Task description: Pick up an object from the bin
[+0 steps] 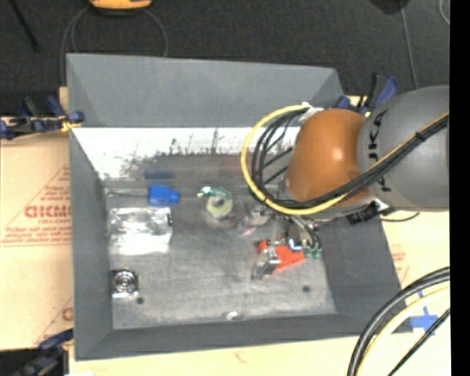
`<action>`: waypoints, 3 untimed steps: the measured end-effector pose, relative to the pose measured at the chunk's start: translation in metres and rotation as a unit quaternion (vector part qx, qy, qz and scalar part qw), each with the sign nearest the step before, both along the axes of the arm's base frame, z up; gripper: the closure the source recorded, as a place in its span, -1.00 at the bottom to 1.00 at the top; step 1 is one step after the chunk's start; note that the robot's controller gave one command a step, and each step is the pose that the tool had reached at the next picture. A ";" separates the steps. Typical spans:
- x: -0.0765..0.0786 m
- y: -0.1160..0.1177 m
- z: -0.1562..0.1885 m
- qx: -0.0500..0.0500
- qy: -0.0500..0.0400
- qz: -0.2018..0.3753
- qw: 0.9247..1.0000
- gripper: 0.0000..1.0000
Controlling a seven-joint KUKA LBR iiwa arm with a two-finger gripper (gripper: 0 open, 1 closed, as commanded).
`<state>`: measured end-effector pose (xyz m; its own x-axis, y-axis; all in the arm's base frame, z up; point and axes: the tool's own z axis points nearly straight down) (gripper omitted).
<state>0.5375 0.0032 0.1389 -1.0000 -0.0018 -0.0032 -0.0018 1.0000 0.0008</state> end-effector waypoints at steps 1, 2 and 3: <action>0.049 -0.010 -0.055 -0.001 -0.003 0.097 0.995 -1.00; 0.020 -0.061 0.014 -0.001 -0.002 -0.031 1.000 -1.00; 0.019 -0.074 -0.054 -0.001 -0.004 0.009 1.000 -1.00</action>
Offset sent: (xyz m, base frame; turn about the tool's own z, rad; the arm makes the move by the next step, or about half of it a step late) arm 0.0559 -0.0113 -0.0689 -0.2020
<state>0.5569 -0.0713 0.0848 -0.9998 -0.0193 -0.0103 -0.0193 0.9998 -0.0013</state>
